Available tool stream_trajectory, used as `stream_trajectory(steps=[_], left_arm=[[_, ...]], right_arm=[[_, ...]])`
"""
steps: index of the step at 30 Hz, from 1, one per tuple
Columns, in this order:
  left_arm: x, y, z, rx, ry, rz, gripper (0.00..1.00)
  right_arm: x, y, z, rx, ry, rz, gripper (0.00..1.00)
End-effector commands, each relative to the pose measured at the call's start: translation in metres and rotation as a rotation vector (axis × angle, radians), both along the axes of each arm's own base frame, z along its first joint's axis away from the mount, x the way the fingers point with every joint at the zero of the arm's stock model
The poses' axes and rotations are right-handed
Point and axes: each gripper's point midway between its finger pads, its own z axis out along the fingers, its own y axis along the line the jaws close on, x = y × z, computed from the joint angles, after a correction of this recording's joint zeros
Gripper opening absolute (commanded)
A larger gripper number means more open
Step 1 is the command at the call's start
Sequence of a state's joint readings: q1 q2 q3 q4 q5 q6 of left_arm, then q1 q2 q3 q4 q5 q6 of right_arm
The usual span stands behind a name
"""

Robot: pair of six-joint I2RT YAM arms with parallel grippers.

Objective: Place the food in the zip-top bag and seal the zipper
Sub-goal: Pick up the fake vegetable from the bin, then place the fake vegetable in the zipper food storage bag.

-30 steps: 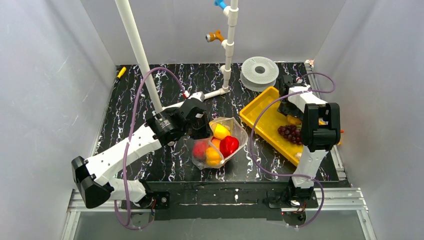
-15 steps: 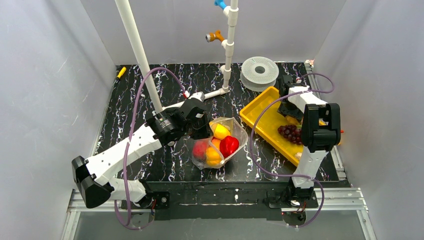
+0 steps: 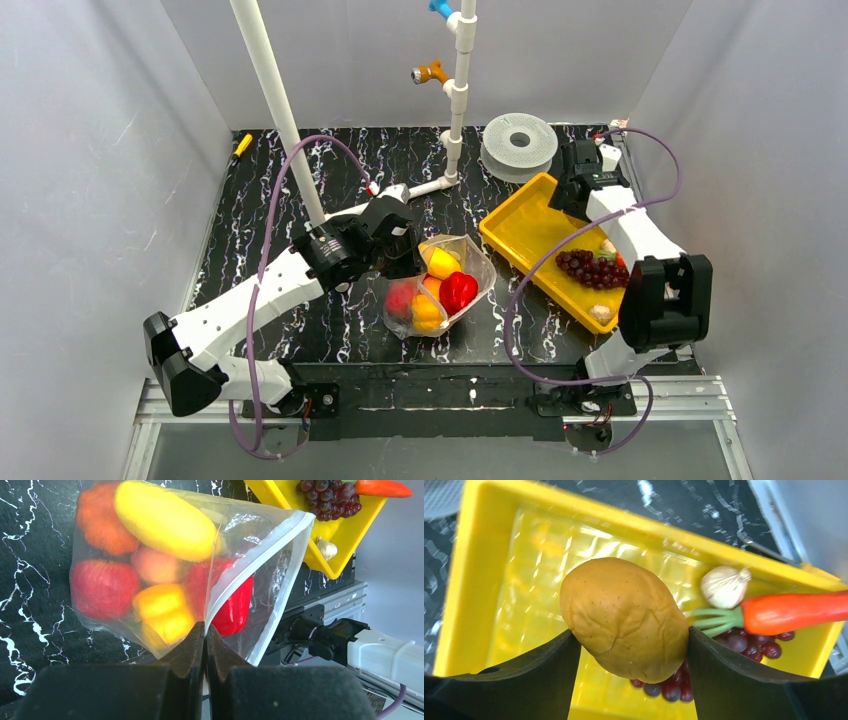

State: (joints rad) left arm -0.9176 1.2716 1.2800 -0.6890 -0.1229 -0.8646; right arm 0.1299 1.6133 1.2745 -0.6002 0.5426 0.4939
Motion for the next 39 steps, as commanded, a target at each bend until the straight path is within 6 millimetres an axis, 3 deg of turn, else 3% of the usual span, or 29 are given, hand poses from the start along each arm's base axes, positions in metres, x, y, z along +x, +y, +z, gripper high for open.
stream_trajectory(steps=[1,6,14,19,25,31,39], left_arm=[[0.001,0.003,0.008,-0.007,-0.009,0.006,0.00],[0.002,0.002,0.007,-0.004,-0.012,0.007,0.00],[0.004,-0.002,0.007,-0.009,-0.012,-0.003,0.00],[0.005,-0.006,0.007,-0.013,-0.012,-0.012,0.00],[0.006,-0.009,0.011,-0.024,-0.018,-0.018,0.00],[0.007,-0.012,0.019,-0.041,-0.030,-0.024,0.00],[0.005,-0.011,0.029,-0.069,-0.038,-0.018,0.00]], right_arm=[[0.000,0.045,0.027,0.080,-0.096,0.193,0.09],[-0.015,0.097,0.047,0.143,-0.127,0.378,0.09],[-0.055,0.144,0.084,0.284,-0.198,0.592,0.09],[-0.096,0.180,0.121,0.446,-0.331,0.817,0.15],[-0.154,0.227,0.147,0.552,-0.390,1.117,0.21],[-0.189,0.260,0.149,0.585,-0.396,1.281,0.29],[-0.202,0.283,0.134,0.575,-0.331,1.355,0.50]])
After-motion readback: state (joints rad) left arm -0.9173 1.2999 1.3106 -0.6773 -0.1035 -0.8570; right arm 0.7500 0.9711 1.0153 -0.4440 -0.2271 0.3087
